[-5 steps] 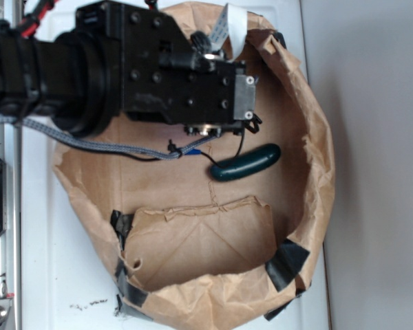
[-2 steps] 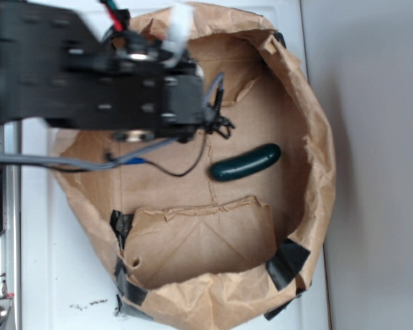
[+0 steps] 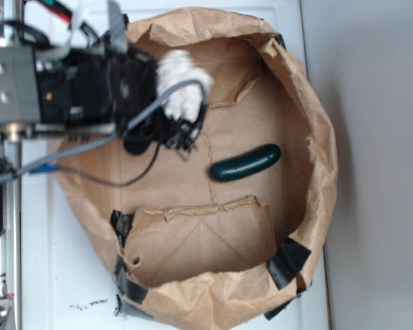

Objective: Grab the white paper.

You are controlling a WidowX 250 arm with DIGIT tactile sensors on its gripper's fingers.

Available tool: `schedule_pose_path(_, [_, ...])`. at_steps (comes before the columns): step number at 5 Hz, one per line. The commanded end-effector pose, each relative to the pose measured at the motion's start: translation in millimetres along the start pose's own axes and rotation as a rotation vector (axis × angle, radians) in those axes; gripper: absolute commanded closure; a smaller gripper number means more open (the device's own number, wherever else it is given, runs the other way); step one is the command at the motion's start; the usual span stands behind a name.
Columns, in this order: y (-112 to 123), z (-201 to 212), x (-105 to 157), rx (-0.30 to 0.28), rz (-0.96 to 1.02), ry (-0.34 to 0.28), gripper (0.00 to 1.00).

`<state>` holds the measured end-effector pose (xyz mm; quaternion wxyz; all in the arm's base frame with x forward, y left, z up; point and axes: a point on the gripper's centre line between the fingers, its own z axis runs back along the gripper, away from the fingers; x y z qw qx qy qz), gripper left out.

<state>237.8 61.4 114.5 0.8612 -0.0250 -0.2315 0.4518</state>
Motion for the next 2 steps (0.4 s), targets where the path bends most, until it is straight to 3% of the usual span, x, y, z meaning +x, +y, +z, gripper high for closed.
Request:
schedule_pose_path(1, [-15.0, 20.0, 24.5, -0.17, -0.39, 0.03, 1.0])
schedule_pose_path(2, [-9.7, 27.9, 8.1, -0.149, -0.435, 0.028, 1.0])
